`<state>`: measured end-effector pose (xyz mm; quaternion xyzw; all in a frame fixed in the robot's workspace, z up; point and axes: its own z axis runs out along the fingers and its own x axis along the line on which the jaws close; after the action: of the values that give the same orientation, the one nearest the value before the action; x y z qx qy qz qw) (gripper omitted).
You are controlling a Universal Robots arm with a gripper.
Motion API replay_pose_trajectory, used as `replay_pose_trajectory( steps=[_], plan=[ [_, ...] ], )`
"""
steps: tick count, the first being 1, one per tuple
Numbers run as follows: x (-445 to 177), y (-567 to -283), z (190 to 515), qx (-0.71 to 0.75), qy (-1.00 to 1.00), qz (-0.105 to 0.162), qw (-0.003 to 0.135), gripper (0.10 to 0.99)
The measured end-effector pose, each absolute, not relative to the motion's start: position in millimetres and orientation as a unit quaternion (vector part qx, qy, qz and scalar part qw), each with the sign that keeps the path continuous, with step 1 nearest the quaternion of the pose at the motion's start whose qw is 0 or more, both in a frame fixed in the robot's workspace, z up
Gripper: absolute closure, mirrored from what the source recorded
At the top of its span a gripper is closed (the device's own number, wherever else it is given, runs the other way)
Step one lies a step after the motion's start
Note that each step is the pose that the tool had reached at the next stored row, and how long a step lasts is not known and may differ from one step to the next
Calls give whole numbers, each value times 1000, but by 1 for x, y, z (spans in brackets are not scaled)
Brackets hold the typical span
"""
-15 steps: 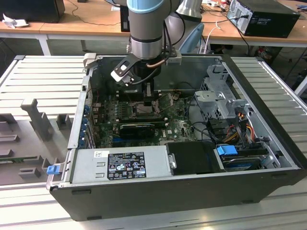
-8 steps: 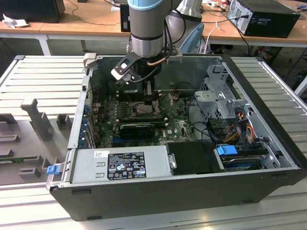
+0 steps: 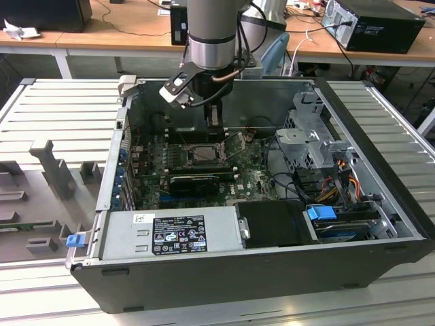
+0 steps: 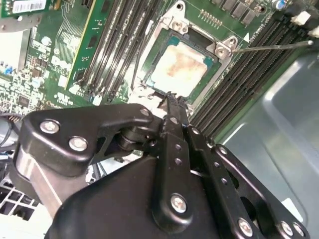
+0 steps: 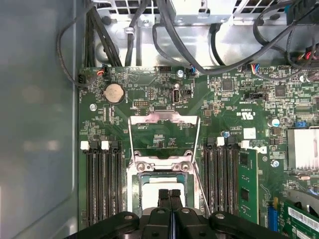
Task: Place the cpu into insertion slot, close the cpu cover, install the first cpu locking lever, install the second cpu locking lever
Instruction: 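Close the cpu cover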
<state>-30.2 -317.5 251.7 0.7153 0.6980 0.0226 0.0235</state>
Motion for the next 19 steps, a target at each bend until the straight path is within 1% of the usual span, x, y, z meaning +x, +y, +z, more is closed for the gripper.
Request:
replay_pose_trajectory(
  steps=[19],
  plan=[
    [14,-316,256,715,698,23,23,980]
  ],
)
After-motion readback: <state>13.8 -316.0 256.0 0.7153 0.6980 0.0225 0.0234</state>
